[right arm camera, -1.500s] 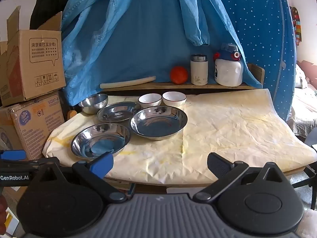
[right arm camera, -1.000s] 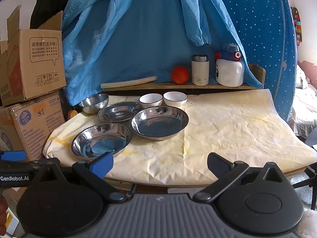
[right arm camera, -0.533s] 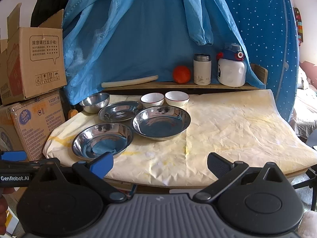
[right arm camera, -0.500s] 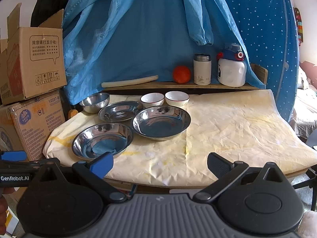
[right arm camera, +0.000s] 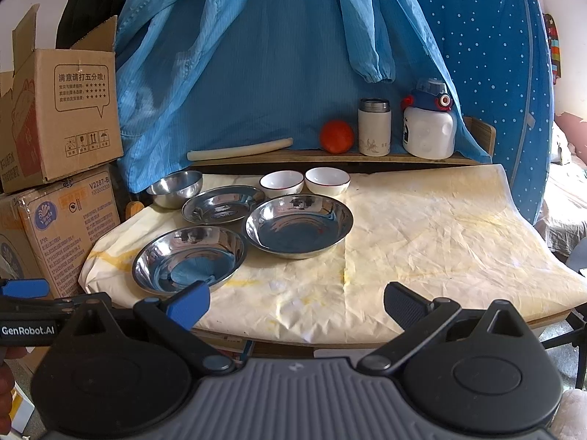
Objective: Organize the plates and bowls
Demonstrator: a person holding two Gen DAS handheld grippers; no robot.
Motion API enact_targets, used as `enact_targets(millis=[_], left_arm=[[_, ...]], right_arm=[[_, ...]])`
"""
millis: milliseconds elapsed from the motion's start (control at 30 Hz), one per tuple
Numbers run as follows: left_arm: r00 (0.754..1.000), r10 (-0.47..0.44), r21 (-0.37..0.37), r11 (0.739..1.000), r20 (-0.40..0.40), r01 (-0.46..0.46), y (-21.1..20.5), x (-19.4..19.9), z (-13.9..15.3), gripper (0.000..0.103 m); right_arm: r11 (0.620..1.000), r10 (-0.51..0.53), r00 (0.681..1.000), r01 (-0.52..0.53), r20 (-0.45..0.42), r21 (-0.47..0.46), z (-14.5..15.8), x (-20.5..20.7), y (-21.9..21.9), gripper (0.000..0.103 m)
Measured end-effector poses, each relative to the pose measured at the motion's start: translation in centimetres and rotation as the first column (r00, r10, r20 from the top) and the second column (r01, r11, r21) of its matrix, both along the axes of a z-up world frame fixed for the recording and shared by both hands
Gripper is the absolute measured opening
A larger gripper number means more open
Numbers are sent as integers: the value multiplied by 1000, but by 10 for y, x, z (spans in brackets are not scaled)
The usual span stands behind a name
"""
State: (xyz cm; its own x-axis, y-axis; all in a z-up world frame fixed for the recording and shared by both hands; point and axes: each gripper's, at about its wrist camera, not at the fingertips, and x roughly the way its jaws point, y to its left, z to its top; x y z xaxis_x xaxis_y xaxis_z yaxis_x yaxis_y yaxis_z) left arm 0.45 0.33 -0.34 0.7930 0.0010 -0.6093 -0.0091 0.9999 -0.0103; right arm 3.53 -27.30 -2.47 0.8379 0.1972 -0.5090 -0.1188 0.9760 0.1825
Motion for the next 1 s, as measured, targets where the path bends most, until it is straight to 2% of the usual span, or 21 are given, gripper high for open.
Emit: enact_targets(millis=[1000], left_arm=[[1000,-3,2,1000,-2,3,-2,1,-1,102]], right_arm=[[1000,-4,1000,4,-4,0,-3,5,-1,103]])
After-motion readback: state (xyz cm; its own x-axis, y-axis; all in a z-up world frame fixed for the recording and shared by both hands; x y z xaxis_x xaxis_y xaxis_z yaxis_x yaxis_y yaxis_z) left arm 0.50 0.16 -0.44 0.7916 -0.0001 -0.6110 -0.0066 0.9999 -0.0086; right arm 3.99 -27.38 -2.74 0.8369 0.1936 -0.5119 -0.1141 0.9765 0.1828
